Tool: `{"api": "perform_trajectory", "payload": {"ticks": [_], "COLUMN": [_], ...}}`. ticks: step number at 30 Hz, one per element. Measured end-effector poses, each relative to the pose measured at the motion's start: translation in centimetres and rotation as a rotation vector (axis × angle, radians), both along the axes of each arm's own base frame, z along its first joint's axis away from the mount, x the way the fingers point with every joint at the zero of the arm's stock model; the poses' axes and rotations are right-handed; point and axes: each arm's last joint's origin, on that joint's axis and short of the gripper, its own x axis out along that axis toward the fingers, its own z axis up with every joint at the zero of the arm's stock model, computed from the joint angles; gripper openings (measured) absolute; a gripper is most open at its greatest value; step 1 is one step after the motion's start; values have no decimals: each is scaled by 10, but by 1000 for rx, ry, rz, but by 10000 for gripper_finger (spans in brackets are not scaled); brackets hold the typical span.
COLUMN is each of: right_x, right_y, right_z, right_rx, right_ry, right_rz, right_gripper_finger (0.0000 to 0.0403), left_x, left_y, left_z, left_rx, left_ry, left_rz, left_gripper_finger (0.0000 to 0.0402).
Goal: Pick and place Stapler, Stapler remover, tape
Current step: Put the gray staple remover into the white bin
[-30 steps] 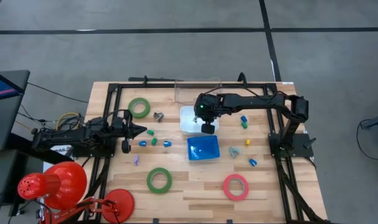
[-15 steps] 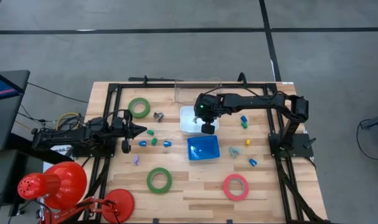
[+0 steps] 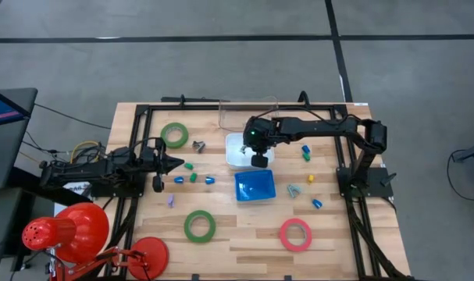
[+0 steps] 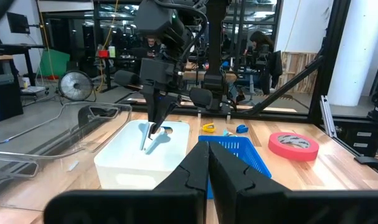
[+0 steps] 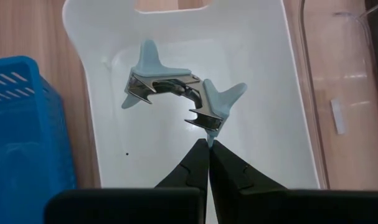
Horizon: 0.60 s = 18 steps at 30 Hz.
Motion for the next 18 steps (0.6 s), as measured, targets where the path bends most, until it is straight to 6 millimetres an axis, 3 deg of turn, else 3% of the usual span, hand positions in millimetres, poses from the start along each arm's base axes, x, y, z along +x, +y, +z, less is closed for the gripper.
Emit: {"api": "perform_trajectory", "payload": {"ticks": [18], "right_x": [1], "right_y": [0], "right_z": [0], "right_rx": [-3], "right_ry": [-8], "right_rz": [-1], "right_gripper_finger": [0], "left_x": [0], "left_y": [0], "left_z": [0], "left_rx": [0], "left_ry": [0], "left_rz": [0], "left_gripper_finger": [3]}}
